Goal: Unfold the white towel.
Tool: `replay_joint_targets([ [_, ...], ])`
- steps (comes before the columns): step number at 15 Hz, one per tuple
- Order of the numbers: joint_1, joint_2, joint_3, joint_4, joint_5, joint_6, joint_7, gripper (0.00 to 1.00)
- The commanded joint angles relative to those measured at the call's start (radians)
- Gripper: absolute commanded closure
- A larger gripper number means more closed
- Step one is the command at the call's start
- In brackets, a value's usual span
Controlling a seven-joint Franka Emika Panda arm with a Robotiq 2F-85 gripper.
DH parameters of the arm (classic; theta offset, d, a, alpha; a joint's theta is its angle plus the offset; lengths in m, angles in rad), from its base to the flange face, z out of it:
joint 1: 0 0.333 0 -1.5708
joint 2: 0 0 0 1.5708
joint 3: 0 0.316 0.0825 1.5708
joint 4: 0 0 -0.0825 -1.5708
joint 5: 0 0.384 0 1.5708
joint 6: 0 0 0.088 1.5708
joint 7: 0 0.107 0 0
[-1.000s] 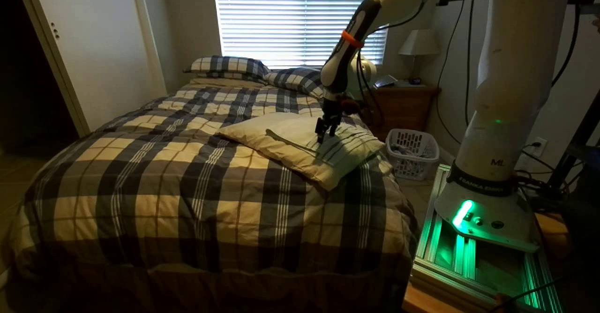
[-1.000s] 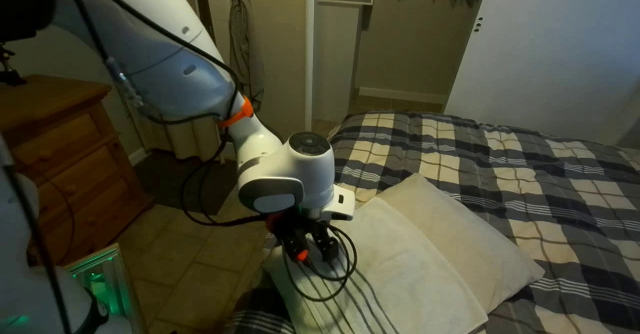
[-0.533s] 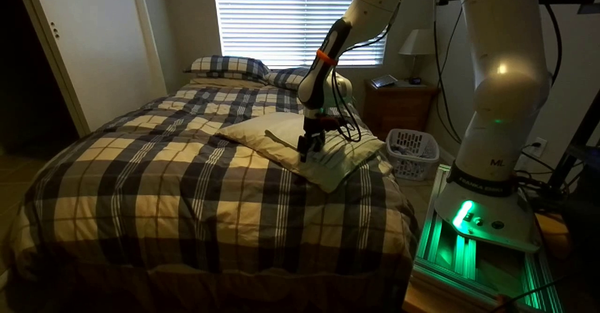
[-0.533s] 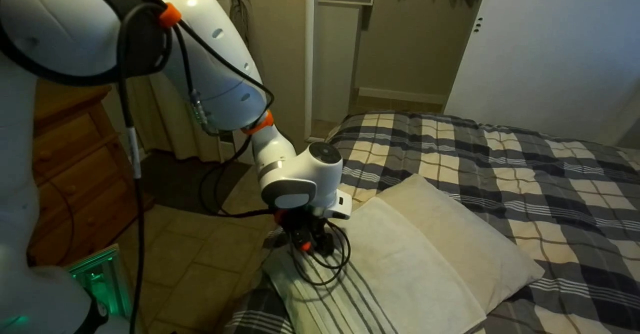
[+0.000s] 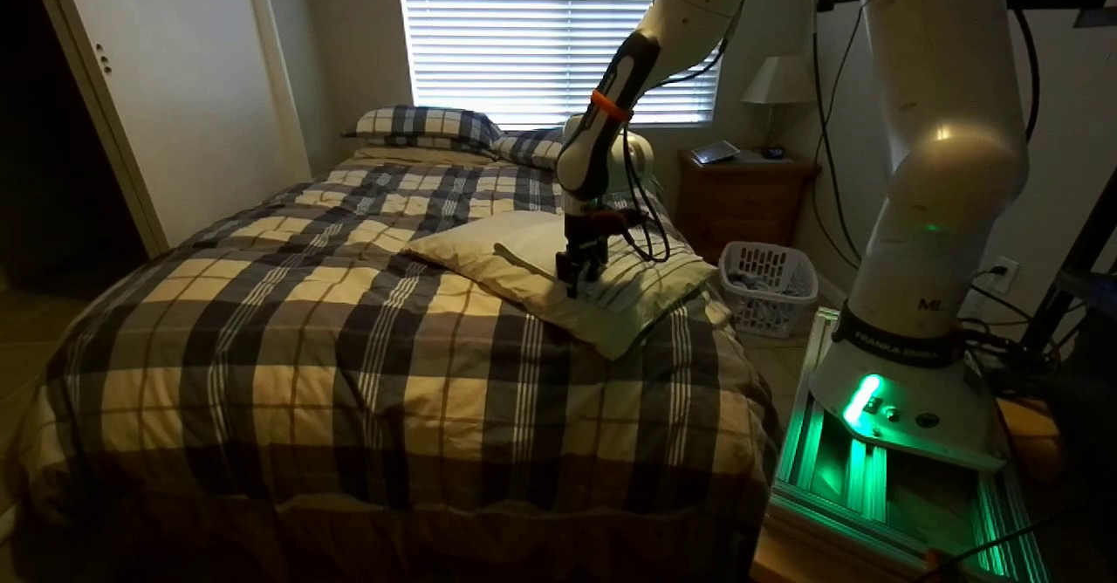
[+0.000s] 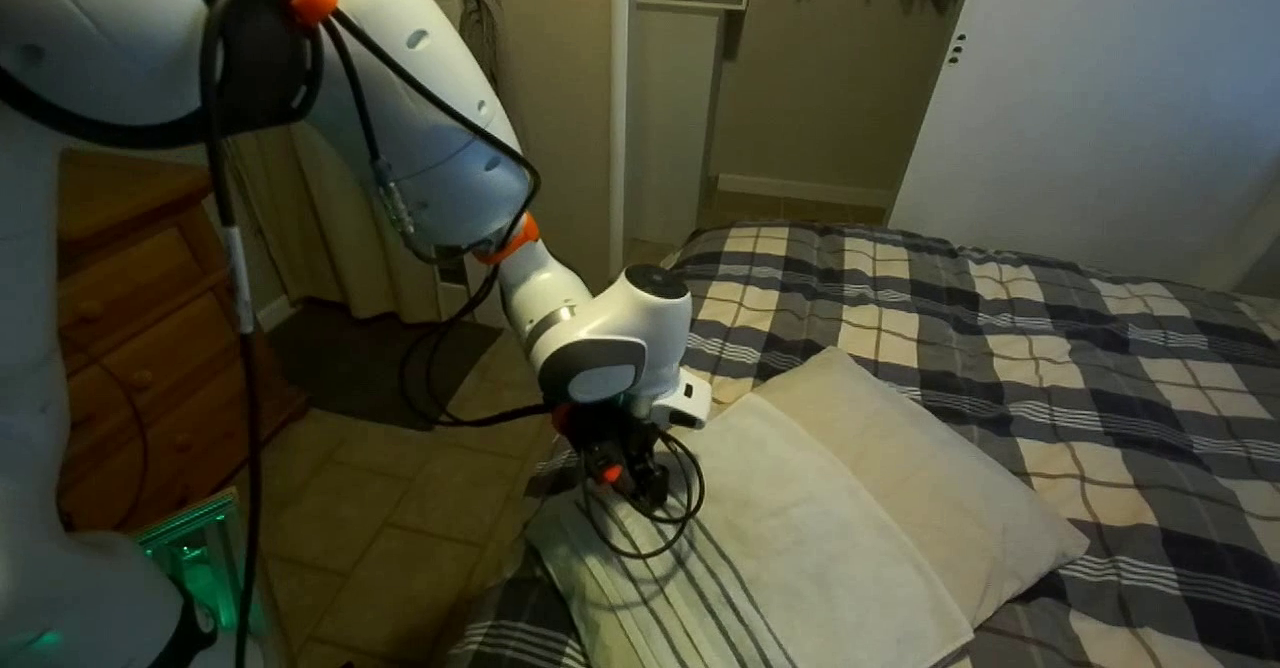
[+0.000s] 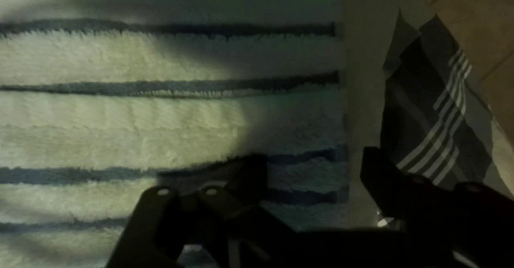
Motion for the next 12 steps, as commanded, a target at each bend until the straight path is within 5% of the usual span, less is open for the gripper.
replay_joint_targets([
  [1, 0.051, -0.058, -0.051, -0.006, -0.087, -0.075, 0.099, 0.31],
  [2, 0.058, -0.066, -0.056, -0.004, -0.102, -0.086, 0.115, 0.39],
  [3, 0.064, -0.075, -0.061, -0.004, -0.113, -0.1, 0.128, 0.66],
  [5, 0.07, -0.085, -0.065, 0.001, -0.133, -0.125, 0.148, 0.66],
  [8, 0.069, -0.084, -0.066, 0.012, -0.144, -0.156, 0.159, 0.88],
  [9, 0.065, -0.081, -0.064, 0.017, -0.144, -0.168, 0.155, 0.61],
  [10, 0.065, -0.072, -0.06, 0.023, -0.141, -0.175, 0.153, 0.48],
  [12, 0.068, -0.064, -0.058, 0.03, -0.144, -0.184, 0.154, 0.39],
])
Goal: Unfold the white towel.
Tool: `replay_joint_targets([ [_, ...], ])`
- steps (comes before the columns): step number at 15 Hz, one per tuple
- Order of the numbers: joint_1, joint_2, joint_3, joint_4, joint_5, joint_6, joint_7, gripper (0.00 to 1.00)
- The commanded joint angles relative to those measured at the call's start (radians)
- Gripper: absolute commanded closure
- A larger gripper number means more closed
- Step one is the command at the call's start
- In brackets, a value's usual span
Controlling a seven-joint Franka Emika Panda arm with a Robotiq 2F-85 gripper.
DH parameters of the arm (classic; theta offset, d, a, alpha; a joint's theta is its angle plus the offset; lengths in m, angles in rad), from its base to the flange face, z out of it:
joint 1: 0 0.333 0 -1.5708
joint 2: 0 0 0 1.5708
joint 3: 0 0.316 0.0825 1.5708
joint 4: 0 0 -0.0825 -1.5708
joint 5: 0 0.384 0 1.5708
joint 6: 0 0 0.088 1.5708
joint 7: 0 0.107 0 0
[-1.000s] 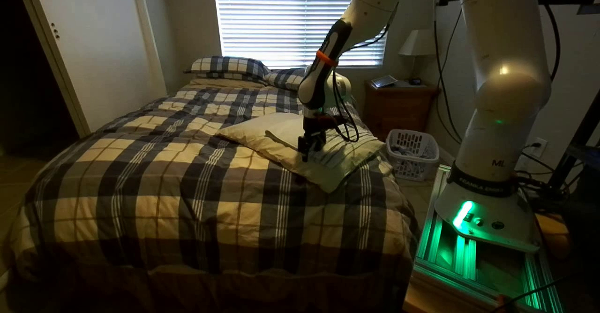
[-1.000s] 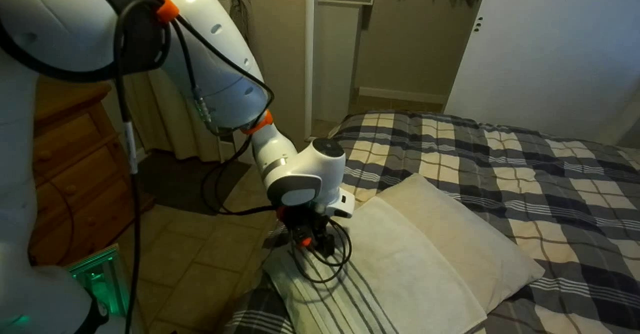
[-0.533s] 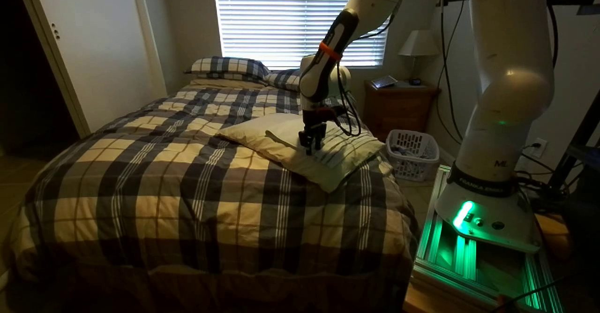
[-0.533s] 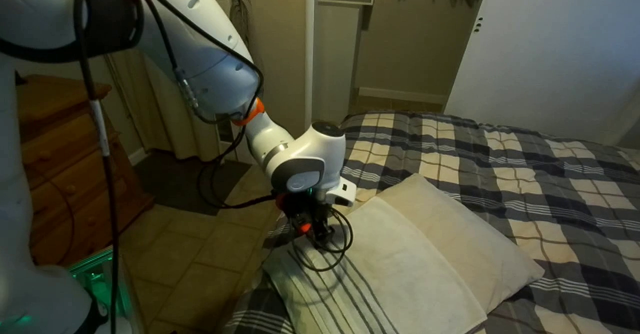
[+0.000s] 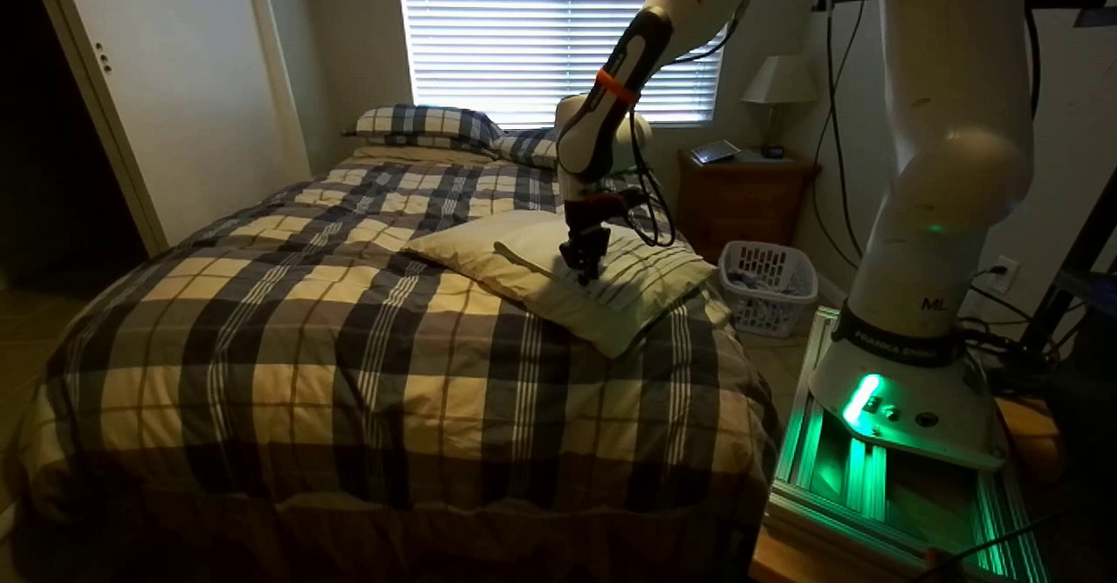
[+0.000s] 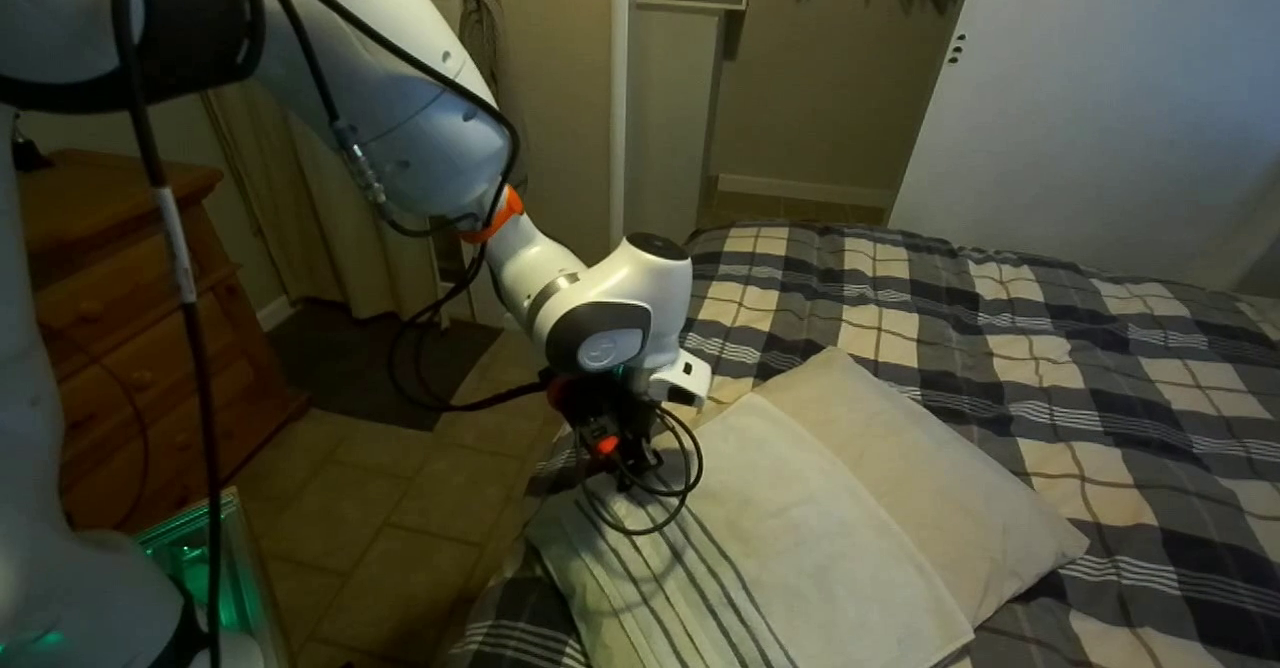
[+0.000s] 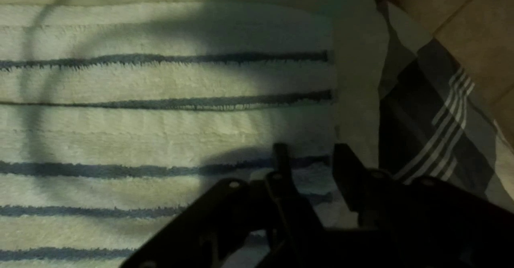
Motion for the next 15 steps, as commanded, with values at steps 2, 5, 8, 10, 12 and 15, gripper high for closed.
replay_joint_targets([
  [2, 0.019, 0.009, -0.004, 0.026, -0.039, -0.052, 0.031, 0.27],
  [5, 0.024, 0.021, -0.006, 0.039, -0.046, -0.075, 0.036, 0.04],
  [8, 0.029, 0.055, -0.017, 0.063, -0.065, -0.101, 0.055, 0.38],
  [10, 0.026, 0.075, -0.017, 0.078, -0.072, -0.109, 0.054, 0.46],
  [12, 0.024, 0.094, -0.018, 0.095, -0.074, -0.118, 0.052, 0.62],
  [15, 0.025, 0.104, -0.023, 0.112, -0.082, -0.133, 0.055, 0.84],
])
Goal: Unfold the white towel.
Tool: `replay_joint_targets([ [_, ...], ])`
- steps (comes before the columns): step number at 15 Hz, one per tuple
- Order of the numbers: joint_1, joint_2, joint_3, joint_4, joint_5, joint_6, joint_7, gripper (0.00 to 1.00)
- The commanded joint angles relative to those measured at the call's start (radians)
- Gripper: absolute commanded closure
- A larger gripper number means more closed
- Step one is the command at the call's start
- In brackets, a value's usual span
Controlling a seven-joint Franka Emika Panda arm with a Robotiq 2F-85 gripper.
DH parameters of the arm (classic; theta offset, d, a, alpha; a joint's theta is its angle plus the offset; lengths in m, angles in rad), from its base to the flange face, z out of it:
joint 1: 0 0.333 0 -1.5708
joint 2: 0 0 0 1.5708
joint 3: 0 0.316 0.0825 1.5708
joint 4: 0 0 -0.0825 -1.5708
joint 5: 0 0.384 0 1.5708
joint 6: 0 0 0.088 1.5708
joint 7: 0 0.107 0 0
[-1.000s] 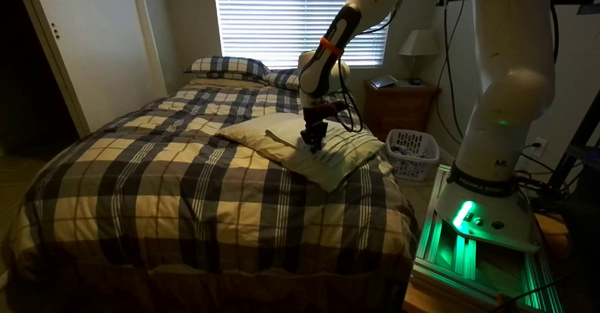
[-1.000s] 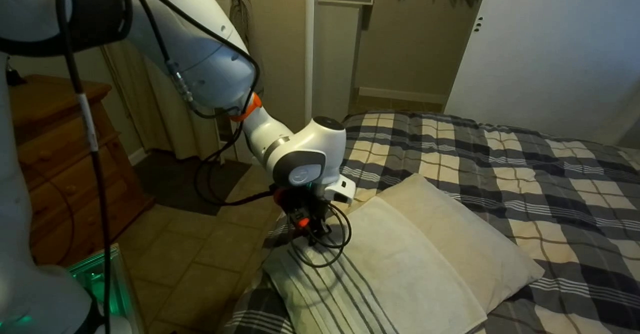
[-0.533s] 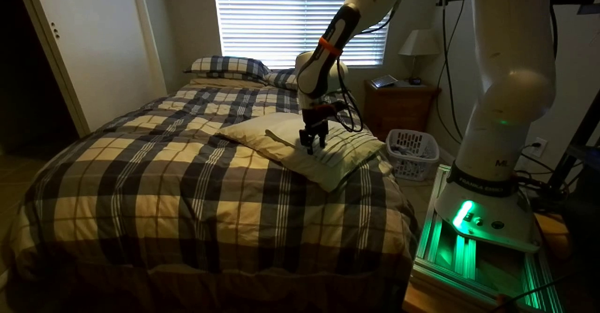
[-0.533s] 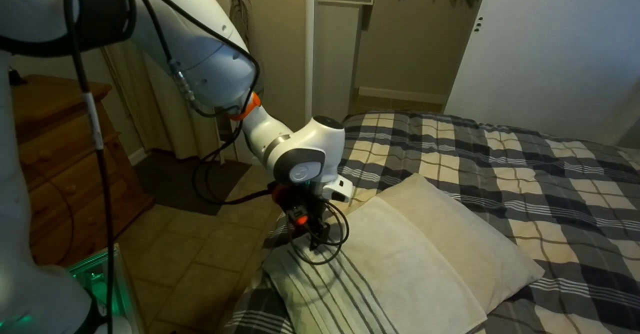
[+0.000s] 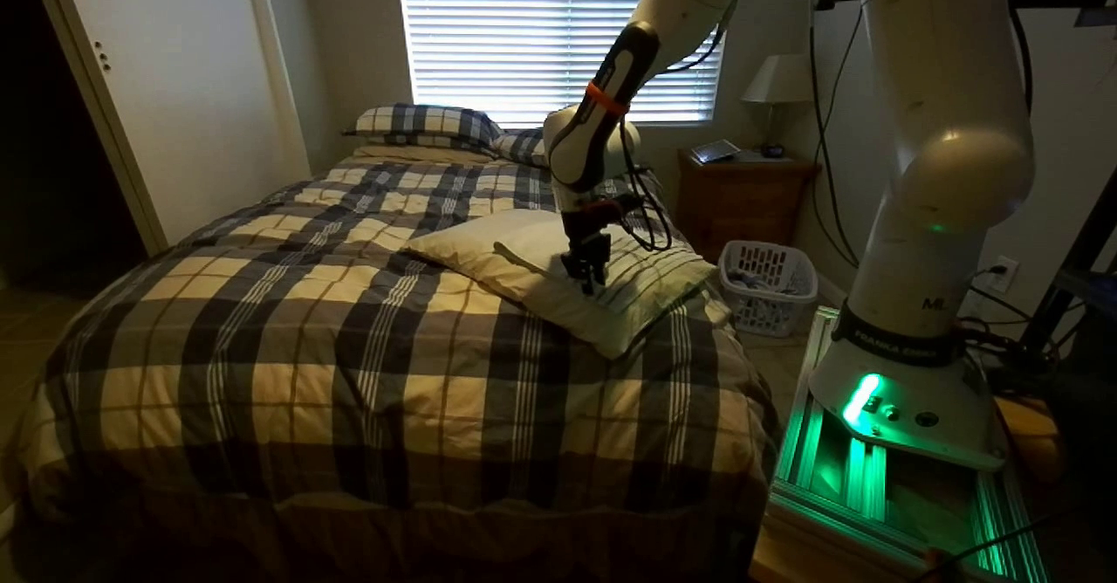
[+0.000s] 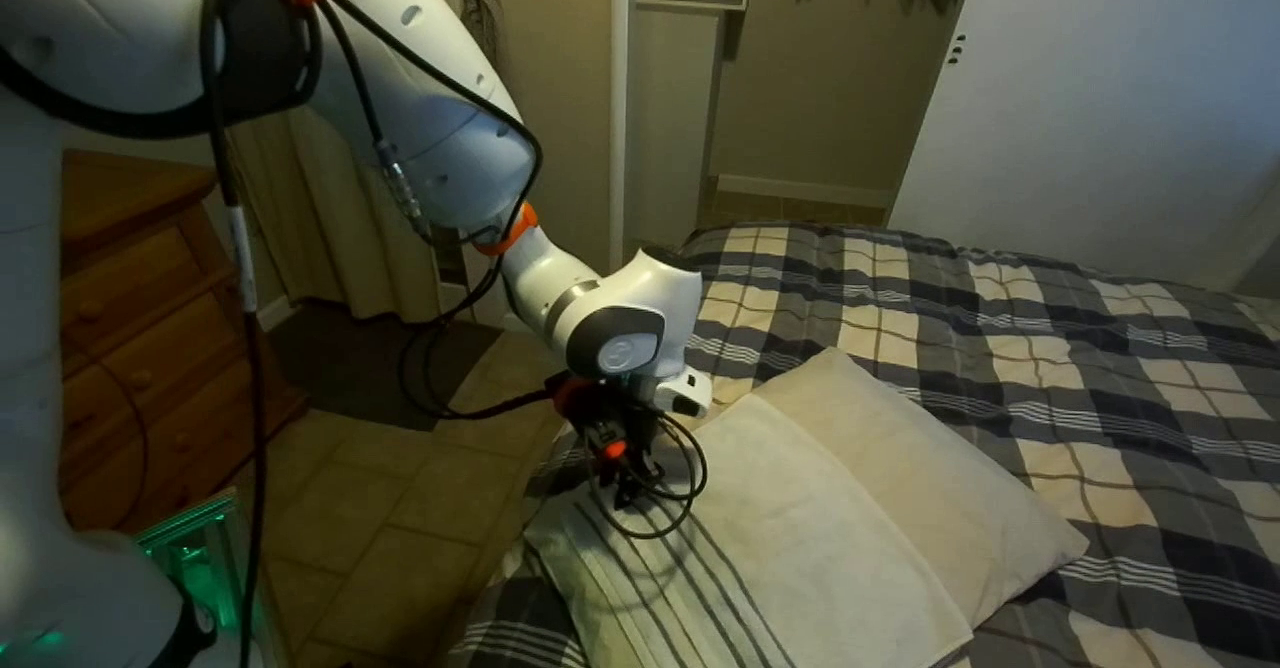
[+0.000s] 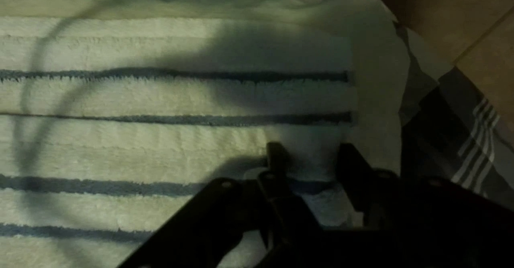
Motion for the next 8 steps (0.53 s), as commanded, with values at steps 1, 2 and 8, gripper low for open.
replay_joint_targets([
  [1, 0.009, 0.026, -0.01, 0.039, -0.033, -0.038, 0.029, 0.9],
  [2, 0.009, 0.025, -0.012, 0.042, -0.036, -0.042, 0.03, 0.96],
  [8, 0.031, -0.024, -0.019, 0.026, -0.085, -0.081, 0.047, 0.98],
])
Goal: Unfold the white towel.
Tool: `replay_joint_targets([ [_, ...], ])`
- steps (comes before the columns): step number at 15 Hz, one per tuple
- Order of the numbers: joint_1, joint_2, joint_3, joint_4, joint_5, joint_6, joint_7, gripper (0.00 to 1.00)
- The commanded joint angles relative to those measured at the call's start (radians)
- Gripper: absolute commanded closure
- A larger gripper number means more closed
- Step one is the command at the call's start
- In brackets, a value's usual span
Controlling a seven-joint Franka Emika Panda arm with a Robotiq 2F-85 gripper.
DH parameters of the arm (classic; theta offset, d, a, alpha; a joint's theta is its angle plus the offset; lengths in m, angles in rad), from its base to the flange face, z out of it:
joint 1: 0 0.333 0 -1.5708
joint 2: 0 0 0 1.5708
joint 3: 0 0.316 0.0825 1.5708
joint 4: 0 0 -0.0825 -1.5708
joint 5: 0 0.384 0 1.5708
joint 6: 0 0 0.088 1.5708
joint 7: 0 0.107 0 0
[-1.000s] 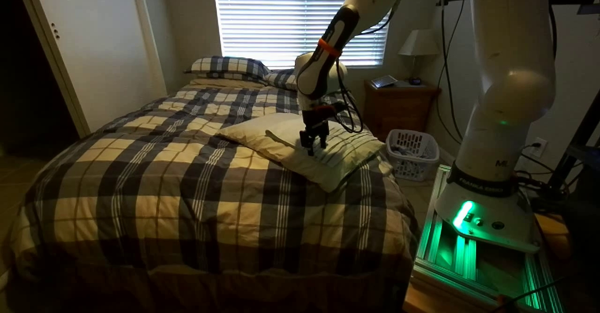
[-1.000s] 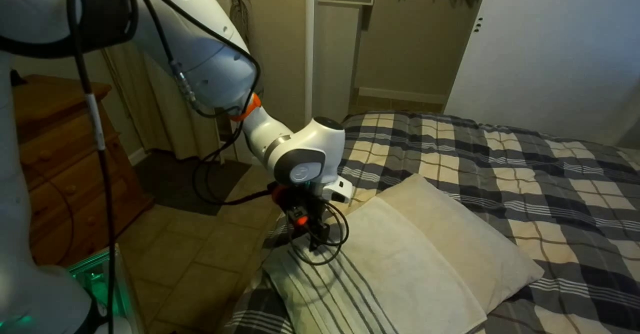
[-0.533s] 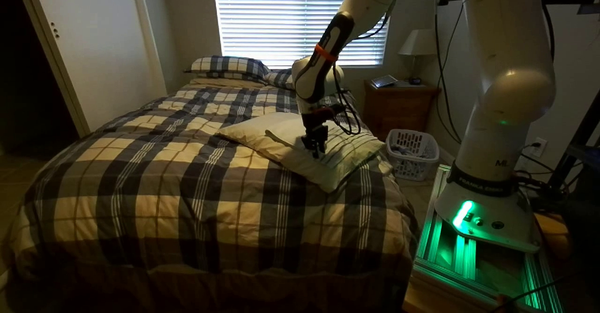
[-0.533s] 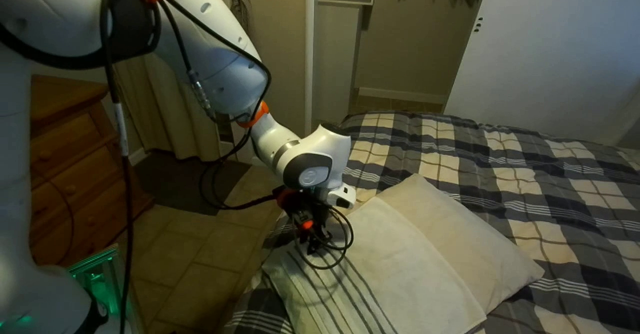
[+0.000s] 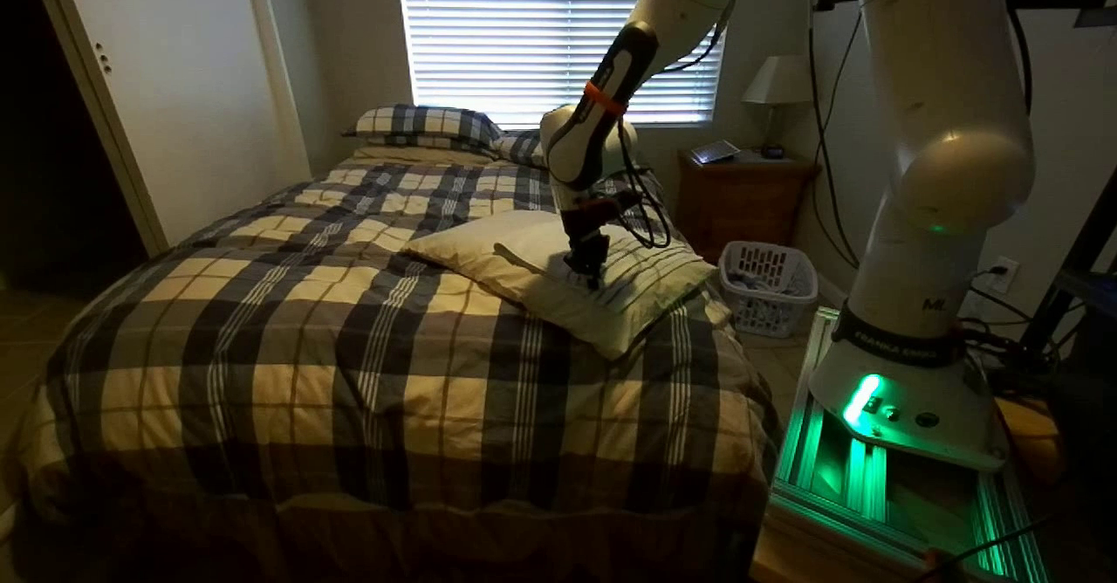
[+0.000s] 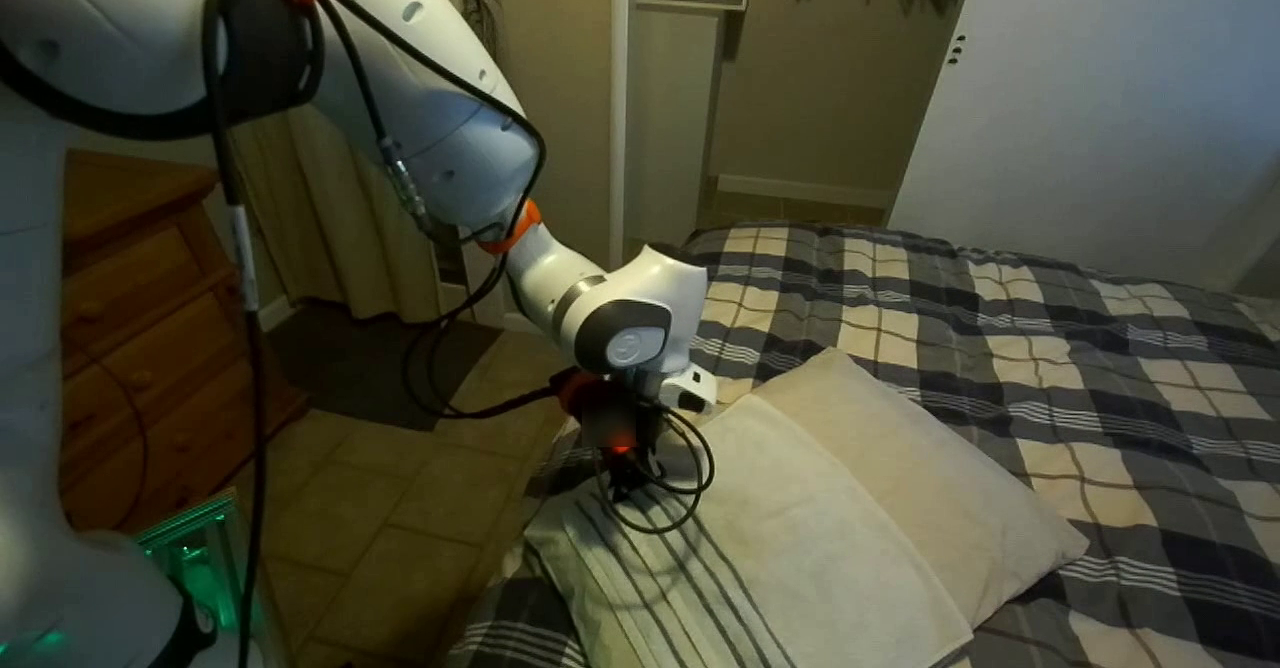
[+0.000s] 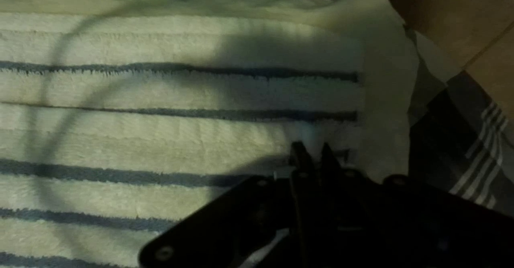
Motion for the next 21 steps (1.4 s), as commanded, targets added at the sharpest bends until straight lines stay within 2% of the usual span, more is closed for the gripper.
replay_joint_targets([
  [1, 0.036, -0.04, -0.018, 0.0, -0.088, -0.048, 0.049, 0.98],
  [4, 0.06, -0.064, -0.026, 0.023, -0.179, -0.094, 0.076, 0.98],
  [5, 0.065, -0.068, -0.024, 0.032, -0.199, -0.109, 0.083, 0.93],
  [6, 0.064, -0.069, -0.019, 0.041, -0.21, -0.123, 0.08, 0.67],
  [8, 0.063, -0.069, -0.011, 0.058, -0.223, -0.142, 0.074, 0.6],
  [9, 0.063, -0.065, -0.009, 0.065, -0.227, -0.146, 0.072, 0.88],
  [11, 0.062, -0.061, -0.007, 0.074, -0.233, -0.151, 0.069, 0.93],
  [12, 0.061, -0.06, -0.007, 0.076, -0.235, -0.15, 0.07, 1.0],
  [16, 0.06, -0.062, -0.01, 0.071, -0.242, -0.149, 0.074, 0.99],
  [18, 0.065, -0.082, -0.021, 0.058, -0.282, -0.137, 0.079, 0.99],
  [21, 0.101, -0.094, -0.06, 0.076, -0.47, -0.152, 0.158, 0.99],
])
